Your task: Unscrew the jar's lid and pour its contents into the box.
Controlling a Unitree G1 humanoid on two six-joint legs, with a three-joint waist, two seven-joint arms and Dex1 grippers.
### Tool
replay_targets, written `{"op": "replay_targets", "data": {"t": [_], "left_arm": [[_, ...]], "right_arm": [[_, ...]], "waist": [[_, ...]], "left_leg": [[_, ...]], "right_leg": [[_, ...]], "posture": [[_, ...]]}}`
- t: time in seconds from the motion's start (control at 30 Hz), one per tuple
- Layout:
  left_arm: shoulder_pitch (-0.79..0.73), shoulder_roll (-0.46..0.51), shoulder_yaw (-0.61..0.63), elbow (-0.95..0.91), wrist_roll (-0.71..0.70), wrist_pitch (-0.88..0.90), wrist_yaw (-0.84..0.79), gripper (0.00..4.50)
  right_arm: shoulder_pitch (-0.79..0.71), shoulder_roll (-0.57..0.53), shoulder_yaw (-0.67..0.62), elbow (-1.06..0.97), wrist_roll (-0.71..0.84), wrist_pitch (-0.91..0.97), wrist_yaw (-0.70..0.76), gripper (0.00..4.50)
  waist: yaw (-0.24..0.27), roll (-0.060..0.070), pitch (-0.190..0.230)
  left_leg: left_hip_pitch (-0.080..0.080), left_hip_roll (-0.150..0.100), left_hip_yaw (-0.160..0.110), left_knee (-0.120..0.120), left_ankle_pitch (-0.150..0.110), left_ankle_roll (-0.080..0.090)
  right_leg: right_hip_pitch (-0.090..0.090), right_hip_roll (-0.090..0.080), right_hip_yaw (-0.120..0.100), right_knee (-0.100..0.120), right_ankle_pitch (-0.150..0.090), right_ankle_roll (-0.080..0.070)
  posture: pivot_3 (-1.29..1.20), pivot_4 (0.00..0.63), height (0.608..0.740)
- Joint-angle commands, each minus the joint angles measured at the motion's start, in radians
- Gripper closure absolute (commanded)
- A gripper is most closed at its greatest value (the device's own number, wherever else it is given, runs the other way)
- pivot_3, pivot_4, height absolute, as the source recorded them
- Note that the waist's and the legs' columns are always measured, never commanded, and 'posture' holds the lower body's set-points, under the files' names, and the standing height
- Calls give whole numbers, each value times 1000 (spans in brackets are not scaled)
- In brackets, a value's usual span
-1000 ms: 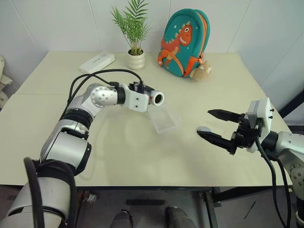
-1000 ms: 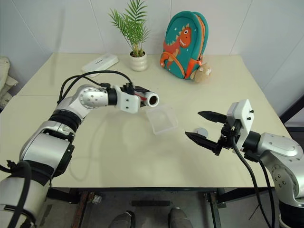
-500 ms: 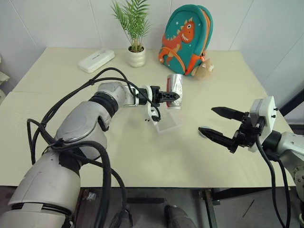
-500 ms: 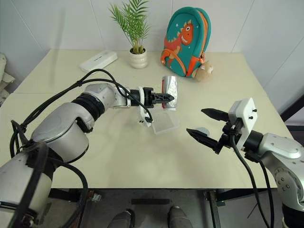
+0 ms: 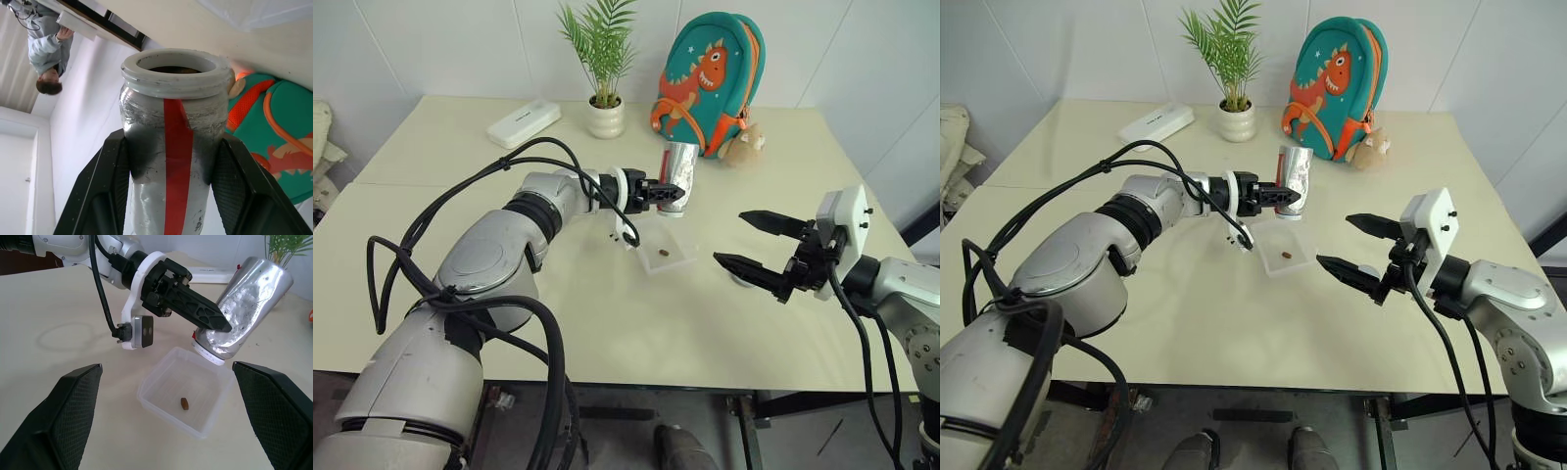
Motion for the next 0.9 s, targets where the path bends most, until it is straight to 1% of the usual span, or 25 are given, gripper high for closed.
{"op": "replay_targets", "data": {"t": [0.03, 0.1, 0.17, 0.23, 0.27, 0.37, 0.5, 0.57, 0.6, 0.7, 0.8, 0.9], "left_arm": [[-33, 22, 88, -3, -108, -90, -43, 2545], [-16, 46, 207, 15, -255, -222, -160, 2545], [4, 74, 321, 24, -385, -297, -291, 2545], [23, 96, 398, 15, -470, -337, -390, 2545], [41, 110, 455, 10, -535, -366, -456, 2545], [103, 137, 644, 9, -752, -380, -702, 2545], [233, 126, 968, -14, -1136, -289, -1061, 2545], [286, 113, 1082, -43, -1268, -215, -1181, 2545], [328, 98, 1160, -70, -1365, -162, -1249, 2545], [436, 67, 1316, -181, -1562, -29, -1376, 2545], [526, 43, 1391, -305, -1669, 86, -1440, 2545], [584, 28, 1415, -399, -1717, 174, -1470, 2545]], "right_arm": [[-18, -26, -5, -10, -1, -14, 9, 18], [-22, -28, -7, -9, 6, -10, 12, 18], [-25, -34, -8, -4, 8, -9, 16, 18], [-24, -42, -10, 0, 9, -10, 29, 18], [-27, -45, -15, 4, 17, -7, 36, 18], [-44, -53, -24, 24, 48, 7, 62, 18], [-74, -59, -19, 73, 60, -4, 101, 18], [-91, -63, -8, 90, 55, -4, 112, 18], [-100, -65, 3, 100, 49, -6, 123, 18], [-125, -65, 27, 126, 35, -6, 144, 18], [-143, -70, 49, 145, 29, -6, 164, 18], [-163, -72, 65, 165, 21, -8, 179, 18]], "waist": [[3, 0, 0], [5, 0, 0], [4, 0, 0], [4, 0, 0], [5, 0, 0], [6, 0, 0], [5, 0, 0], [1, 0, 0], [0, 1, 0], [-8, 1, 0], [-17, 1, 0], [-19, 1, 0]], "left_leg": [[0, 0, 0, 1, 0, 0], [0, 0, 0, 2, 0, 0], [0, 0, 1, 2, 0, 0], [1, 0, 2, 3, 0, 0], [1, 0, 2, 3, 0, 0], [3, 0, 3, 4, 0, 0], [5, 0, 4, 6, 1, 0], [6, 0, 5, 6, 1, 0], [6, 0, 5, 6, 1, 0], [8, 0, 5, 8, 2, 1], [8, 0, 4, 11, 2, 1], [8, 0, 4, 14, 2, 1]], "right_leg": [[0, 0, 0, 1, 0, 0], [0, 0, 0, 2, 0, 0], [0, 0, 0, 3, 0, 0], [0, 0, 1, 4, 0, 0], [0, 0, 1, 5, 0, 0], [1, 0, 2, 7, 0, 0], [2, 0, 3, 10, 1, 0], [2, 0, 4, 11, 1, 0], [2, 0, 4, 13, 1, 0], [2, 1, 5, 16, 0, -1], [3, 1, 5, 19, 1, -1], [3, 1, 6, 21, 1, 0]], "posture": [[0, 150, 740], [0, 150, 740], [0, 150, 740], [0, 150, 740], [0, 150, 740], [0, 150, 740], [0, 150, 740], [0, 150, 740], [0, 150, 740], [0, 150, 740], [0, 150, 740], [0, 150, 740]]}}
